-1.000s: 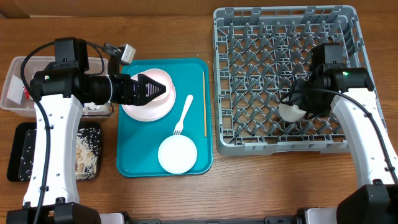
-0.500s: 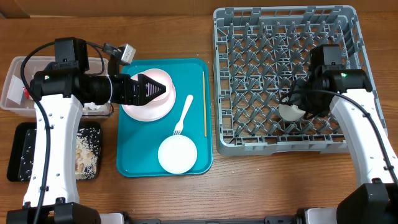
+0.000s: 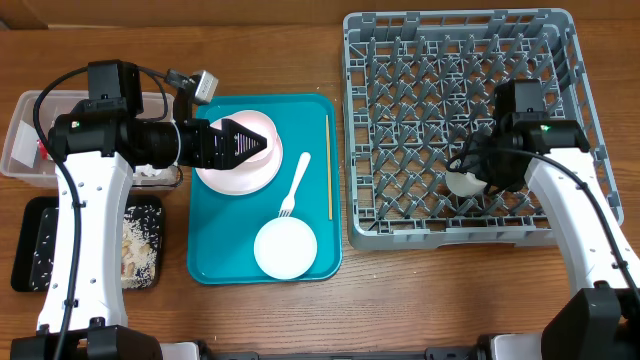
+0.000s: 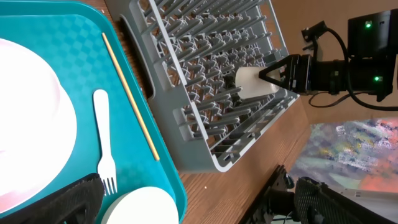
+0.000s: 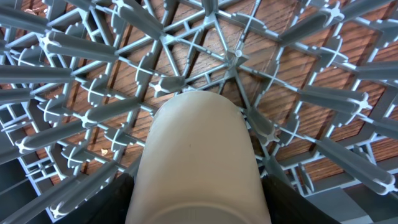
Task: Sort waste into correct bins and load items into the dishwasher rack
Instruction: 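Release the cup in the rack and lift the right gripper away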
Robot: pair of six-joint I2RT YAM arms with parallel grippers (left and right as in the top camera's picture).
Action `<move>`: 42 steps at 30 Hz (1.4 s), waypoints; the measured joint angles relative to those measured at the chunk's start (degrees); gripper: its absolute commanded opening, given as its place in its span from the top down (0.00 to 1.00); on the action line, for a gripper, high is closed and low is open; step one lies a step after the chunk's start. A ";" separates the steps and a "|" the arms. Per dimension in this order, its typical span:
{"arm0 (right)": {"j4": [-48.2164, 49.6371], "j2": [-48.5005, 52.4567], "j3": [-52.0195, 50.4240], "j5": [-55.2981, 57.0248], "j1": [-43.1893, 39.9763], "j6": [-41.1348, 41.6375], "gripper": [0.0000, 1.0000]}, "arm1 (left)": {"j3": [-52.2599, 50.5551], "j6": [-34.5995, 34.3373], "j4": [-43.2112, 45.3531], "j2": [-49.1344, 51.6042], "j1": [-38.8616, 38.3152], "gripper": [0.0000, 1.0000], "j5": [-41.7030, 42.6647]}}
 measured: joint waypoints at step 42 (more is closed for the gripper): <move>-20.04 0.02 13.53 -18.95 -0.02 -4.98 0.05 | 0.00 0.00 0.02 0.00 0.00 0.00 0.00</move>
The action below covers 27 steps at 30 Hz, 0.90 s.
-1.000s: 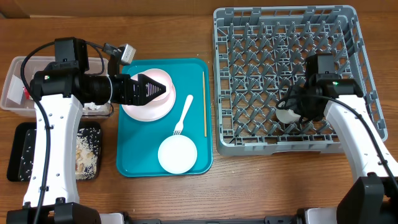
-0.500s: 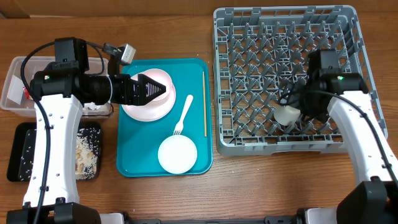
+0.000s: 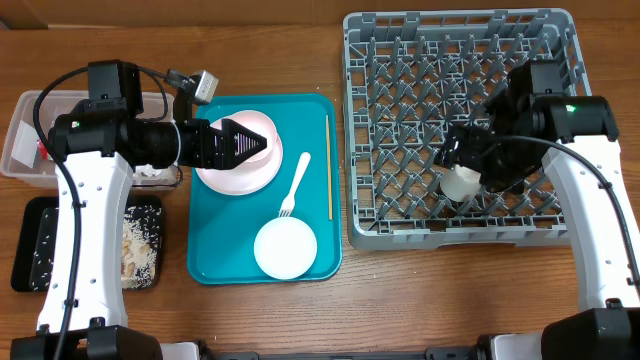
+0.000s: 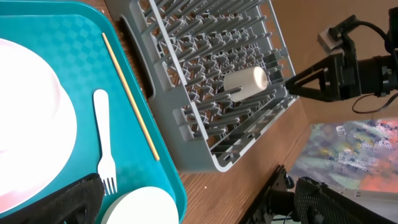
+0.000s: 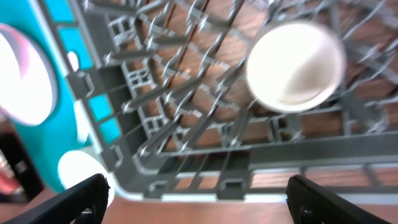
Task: Sort waste into correct bins and load items into the dishwasher rack
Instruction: 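Release the cup in the rack and lift the right gripper away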
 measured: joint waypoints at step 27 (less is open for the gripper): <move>0.87 0.02 0.00 -7.10 31.10 -1.60 0.05 | 0.20 -18.51 10.12 0.00 20.46 0.00 -26.47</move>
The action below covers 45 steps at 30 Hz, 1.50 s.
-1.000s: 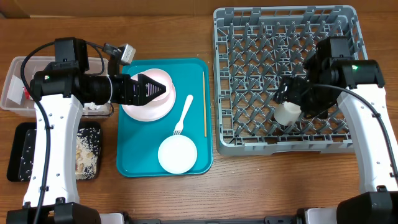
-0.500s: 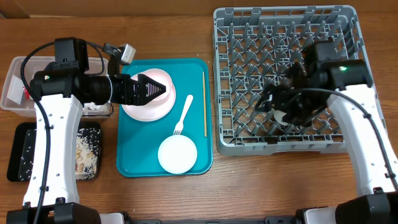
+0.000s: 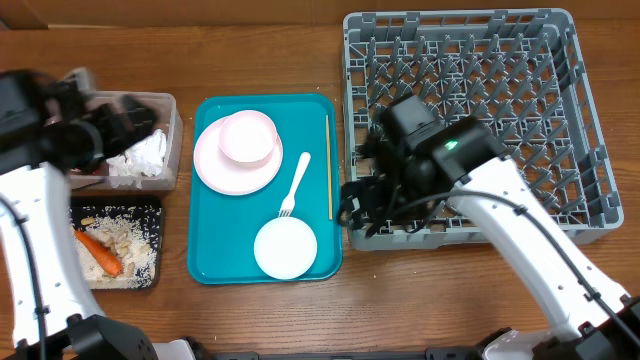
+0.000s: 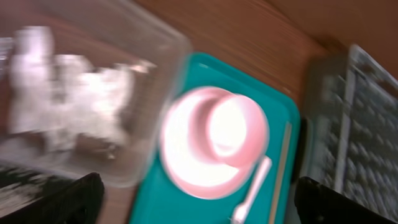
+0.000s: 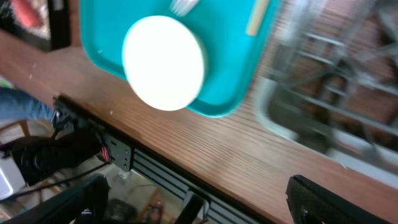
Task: Sort waste into correct bins and load items into the dishwasher rack
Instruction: 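Release the cup in the rack and lift the right gripper away, then move the right gripper left over the small white cup on the teal tray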
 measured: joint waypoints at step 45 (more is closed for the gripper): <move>24.04 9.64 -0.02 25.49 22.88 -3.15 0.50 | 0.00 -2.34 -1.22 0.00 15.43 0.00 -6.08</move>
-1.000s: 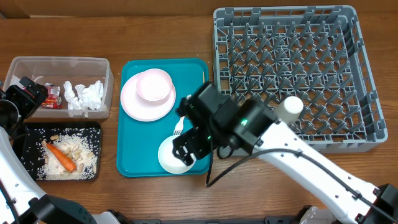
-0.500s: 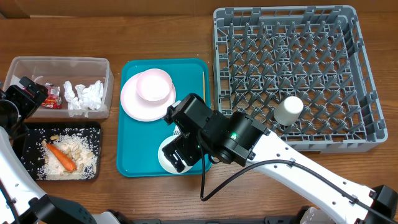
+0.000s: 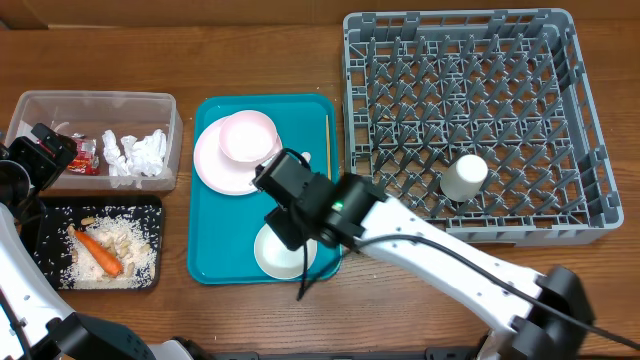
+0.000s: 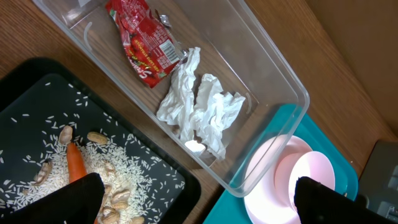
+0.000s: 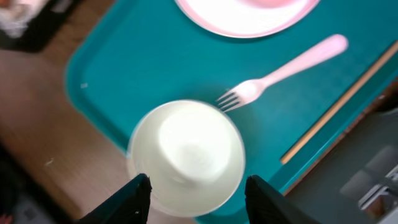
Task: Sort waste into correct bins and load items into the dishwasher rack
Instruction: 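Move the right gripper left over the small white cup on the teal tray, then lower the right gripper and grasp the small white cup's rim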
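A white bowl (image 3: 282,254) (image 5: 186,155) sits at the front of the teal tray (image 3: 215,255). My right gripper (image 5: 196,193) (image 3: 288,232) hangs over it, open, one finger on each side of the bowl's near rim. Whether it touches is unclear. A pink plate (image 3: 212,165) with a pink bowl (image 3: 248,137) lies at the tray's back. A fork (image 5: 280,68) and a chopstick (image 3: 328,150) lie to the right. A white cup (image 3: 465,178) stands in the grey rack (image 3: 455,25). My left gripper (image 4: 196,202) (image 3: 38,152) is open at the far left, holding nothing.
A clear bin (image 3: 95,100) at the back left holds a red wrapper (image 4: 146,43) and crumpled tissue (image 4: 199,106). A black tray (image 3: 150,210) in front of it holds rice, peanuts and a carrot (image 3: 98,252). The rack's left wall stands close beside the teal tray.
My right gripper has moved left from the rack's front left corner to above the white bowl. My left arm has drawn further left. The cup shows in the rack again.
First my right gripper was shut on the white cup in the rack and my left hung over the pink plate. Then the right was open, the cup left in the rack. Later the left was over the bins, and the right has reached the white bowl.
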Robot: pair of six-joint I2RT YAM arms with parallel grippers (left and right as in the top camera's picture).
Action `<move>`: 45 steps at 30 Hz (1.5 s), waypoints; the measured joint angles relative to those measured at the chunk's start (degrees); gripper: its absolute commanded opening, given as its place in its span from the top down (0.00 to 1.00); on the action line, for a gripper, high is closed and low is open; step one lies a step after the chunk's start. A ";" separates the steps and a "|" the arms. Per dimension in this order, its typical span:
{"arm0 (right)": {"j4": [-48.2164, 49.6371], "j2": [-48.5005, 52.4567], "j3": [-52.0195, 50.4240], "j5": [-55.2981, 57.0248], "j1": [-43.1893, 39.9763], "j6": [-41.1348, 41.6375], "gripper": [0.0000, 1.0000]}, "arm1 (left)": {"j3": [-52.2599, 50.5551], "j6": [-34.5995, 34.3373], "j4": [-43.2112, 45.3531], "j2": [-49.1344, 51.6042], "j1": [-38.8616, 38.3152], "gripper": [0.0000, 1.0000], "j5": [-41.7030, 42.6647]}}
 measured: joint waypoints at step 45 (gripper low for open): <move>-1.29 15.43 -0.04 5.86 -0.74 -0.37 0.59 | 0.00 0.02 0.00 0.00 0.00 0.00 -0.02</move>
